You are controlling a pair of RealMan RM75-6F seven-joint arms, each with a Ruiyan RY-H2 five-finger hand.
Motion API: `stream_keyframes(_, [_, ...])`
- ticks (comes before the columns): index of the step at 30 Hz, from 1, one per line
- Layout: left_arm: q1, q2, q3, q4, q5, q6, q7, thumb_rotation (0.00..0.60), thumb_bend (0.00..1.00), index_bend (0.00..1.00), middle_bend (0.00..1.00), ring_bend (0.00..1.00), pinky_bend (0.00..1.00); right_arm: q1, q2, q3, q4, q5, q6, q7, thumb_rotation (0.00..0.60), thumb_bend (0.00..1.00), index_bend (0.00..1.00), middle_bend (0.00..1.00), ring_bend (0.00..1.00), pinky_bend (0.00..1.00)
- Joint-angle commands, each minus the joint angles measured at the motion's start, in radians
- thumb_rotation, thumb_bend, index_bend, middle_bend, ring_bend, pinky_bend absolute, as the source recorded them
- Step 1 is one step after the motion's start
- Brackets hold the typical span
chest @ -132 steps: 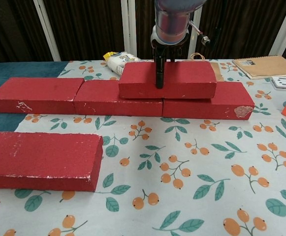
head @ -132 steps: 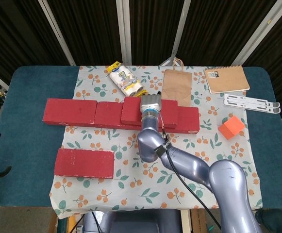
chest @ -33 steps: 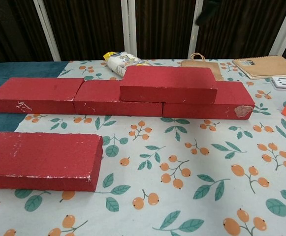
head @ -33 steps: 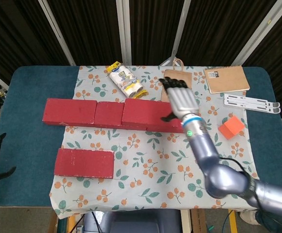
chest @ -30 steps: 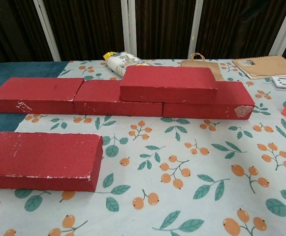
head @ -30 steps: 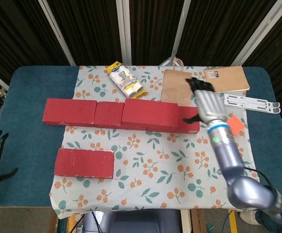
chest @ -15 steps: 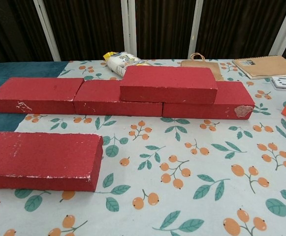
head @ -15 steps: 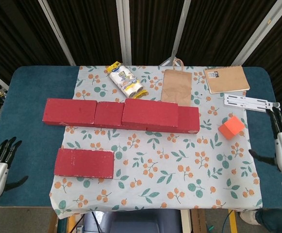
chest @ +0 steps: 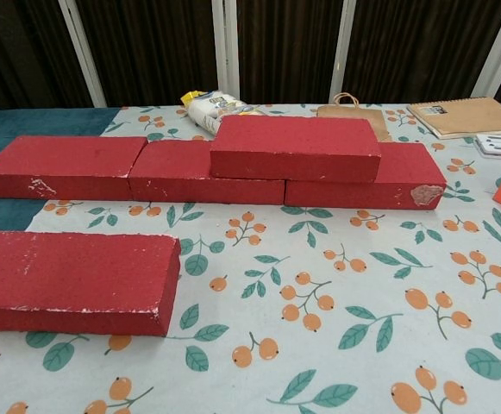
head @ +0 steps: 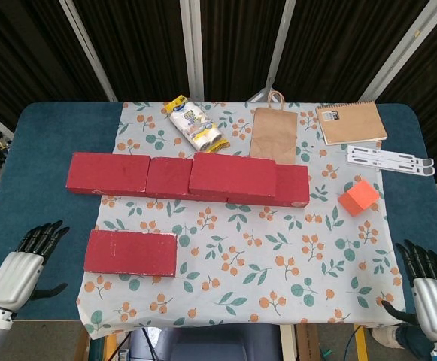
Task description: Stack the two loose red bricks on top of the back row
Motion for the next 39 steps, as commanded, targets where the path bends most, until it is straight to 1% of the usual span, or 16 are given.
stream_keyframes(1, [-0.058,0.085,-0.008,-0.117,-0.079,-0.110,0.035,0.600,0.00,0.00,0.00,0.00,0.01,0.003,-0.017,-0.044,0.018,-0.004,0.018,0.018,0.600,0.19,0.00,0.00,0.00,0.00])
stream_keyframes(5, [-0.133,0.140,-0.046,-0.201,-0.189,-0.215,0.133,0.600,0.00,0.00,0.00,0.00,0.00,0.021,-0.005,-0.069,0.018,0.016,0.013,0.011,0.600,0.19,0.00,0.00,0.00,0.00])
stream_keyframes(6, [-0.143,0.144,-0.052,-0.211,-0.205,-0.226,0.150,0.600,0.00,0.00,0.00,0.00,0.00,0.023,-0.004,-0.072,0.017,0.020,0.012,0.010,0.600,0.19,0.00,0.00,0.00,0.00])
stream_keyframes(8, [-0.193,0.152,-0.081,-0.247,-0.281,-0.276,0.225,0.600,0.00,0.00,0.00,0.00,0.00,0.033,0.004,-0.083,0.011,0.031,0.007,0.012,0.600,0.19,0.00,0.00,0.00,0.00])
stream_keyframes(9, [-0.205,0.152,-0.087,-0.256,-0.304,-0.288,0.242,0.600,0.00,0.00,0.00,0.00,0.00,0.036,0.005,-0.084,0.010,0.034,0.007,0.013,0.600,0.19,0.00,0.00,0.00,0.00])
stream_keyframes(10, [-0.237,0.152,-0.102,-0.282,-0.378,-0.319,0.284,0.600,0.00,0.00,0.00,0.00,0.00,0.043,0.007,-0.089,0.009,0.042,0.009,0.012,0.600,0.19,0.00,0.00,0.00,0.00])
stream_keyframes(13, [-0.292,0.141,-0.126,-0.313,-0.499,-0.347,0.358,0.600,0.00,0.00,0.00,0.00,0.00,0.056,0.009,-0.100,0.006,0.054,0.017,0.009,0.600,0.19,0.00,0.00,0.00,0.00])
stream_keyframes(15, [-0.317,0.129,-0.135,-0.321,-0.550,-0.352,0.390,0.600,0.00,0.00,0.00,0.00,0.00,0.063,0.009,-0.106,0.005,0.058,0.019,0.011,0.600,0.19,0.00,0.00,0.00,0.00])
stream_keyframes(17, [-0.354,0.108,-0.140,-0.328,-0.630,-0.358,0.441,0.600,0.00,0.00,0.00,0.00,0.00,0.071,0.013,-0.117,0.006,0.065,0.025,0.015,0.600,0.19,0.00,0.00,0.00,0.00])
stream_keyframes(19, [-0.382,0.090,-0.135,-0.327,-0.679,-0.358,0.493,0.600,0.00,0.00,0.00,0.00,0.00,0.078,0.015,-0.125,0.006,0.070,0.031,0.020,0.600,0.19,0.00,0.00,0.00,0.00])
stream_keyframes(23, [-0.430,0.040,-0.107,-0.322,-0.749,-0.348,0.602,0.600,0.00,0.00,0.00,0.00,0.00,0.091,0.018,-0.139,0.008,0.088,0.039,0.021,0.600,0.19,0.00,0.00,0.00,0.00])
stream_keyframes(28, [-0.464,-0.041,-0.094,-0.292,-0.812,-0.314,0.664,0.600,0.00,0.00,0.00,0.00,0.00,0.108,0.021,-0.152,0.012,0.110,0.046,0.024,0.600,0.19,0.00,0.00,0.00,0.00])
stream_keyframes(34, [-0.494,-0.144,-0.084,-0.221,-0.867,-0.298,0.684,0.600,0.00,0.00,0.00,0.00,0.00,0.127,0.023,-0.166,0.015,0.141,0.057,0.034,0.600,0.19,0.00,0.00,0.00,0.00])
stream_keyframes(39, [-0.505,-0.205,-0.073,-0.166,-0.863,-0.277,0.692,0.600,0.00,0.00,0.00,0.00,0.00,0.141,0.026,-0.180,0.014,0.159,0.066,0.040,0.600,0.19,0.00,0.00,0.00,0.00])
